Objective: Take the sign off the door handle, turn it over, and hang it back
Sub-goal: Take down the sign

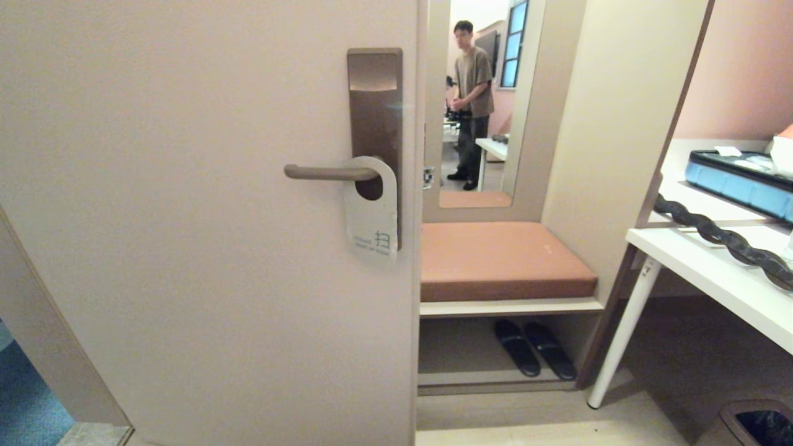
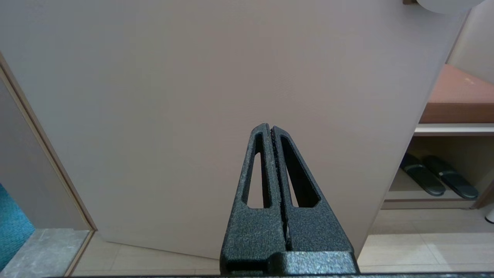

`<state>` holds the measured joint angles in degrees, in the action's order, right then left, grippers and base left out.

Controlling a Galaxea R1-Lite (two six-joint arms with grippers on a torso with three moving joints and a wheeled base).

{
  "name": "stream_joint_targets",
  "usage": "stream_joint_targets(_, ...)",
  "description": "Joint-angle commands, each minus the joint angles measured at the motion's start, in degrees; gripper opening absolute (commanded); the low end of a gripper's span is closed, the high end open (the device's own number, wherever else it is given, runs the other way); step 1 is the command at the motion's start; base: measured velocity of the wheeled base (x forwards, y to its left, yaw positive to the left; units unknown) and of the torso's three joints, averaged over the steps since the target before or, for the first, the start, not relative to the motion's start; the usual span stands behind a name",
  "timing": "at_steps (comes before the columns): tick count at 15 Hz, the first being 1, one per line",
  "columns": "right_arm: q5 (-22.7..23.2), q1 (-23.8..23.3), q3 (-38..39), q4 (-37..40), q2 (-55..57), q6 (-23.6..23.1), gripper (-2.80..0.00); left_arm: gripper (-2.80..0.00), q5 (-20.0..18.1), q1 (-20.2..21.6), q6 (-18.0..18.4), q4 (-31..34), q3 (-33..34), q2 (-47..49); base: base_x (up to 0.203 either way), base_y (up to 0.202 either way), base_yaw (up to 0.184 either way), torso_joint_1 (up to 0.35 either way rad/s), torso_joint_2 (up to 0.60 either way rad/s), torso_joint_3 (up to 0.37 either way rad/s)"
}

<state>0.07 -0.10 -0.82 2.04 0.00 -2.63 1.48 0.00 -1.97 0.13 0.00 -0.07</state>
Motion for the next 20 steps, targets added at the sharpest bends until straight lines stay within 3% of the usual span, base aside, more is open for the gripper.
stream_joint_targets(1,0.19,0.01,0.03,-0.01,0.00,-0.09,-2.80,-2.80,0.02,0.00,-0.05,-0.03,0.00,0.07,0.000,0.000,0.000,0.000,0.00,0.000)
stream_joint_targets(8,0.14,0.01,-4.70,1.08,0.59,-0.02,-2.80,-2.80,0.02,0.00,-0.05,-0.04,0.00,0.07,0.000,0.000,0.000,0.000,0.00,0.000)
stream_joint_targets(10,-1.46,0.01,-9.23,2.69,2.82,0.13,-2.80,-2.80,0.02,0.00,-0.05,-0.03,0.00,0.07,0.000,0.000,0.000,0.000,0.00,0.000)
stream_joint_targets(15,-10.72,1.60,-21.75,3.36,15.23,0.17,-2.80,-2.80,0.02,0.00,-0.05,-0.04,0.00,0.07,0.000,0.000,0.000,0.000,0.00,0.000)
stream_joint_targets(20,-11.98,4.05,-35.36,3.12,30.68,1.69,-2.80,-2.80,0.02,0.00,-0.05,-0.02,0.00,0.07,0.000,0.000,0.000,0.000,0.00,0.000)
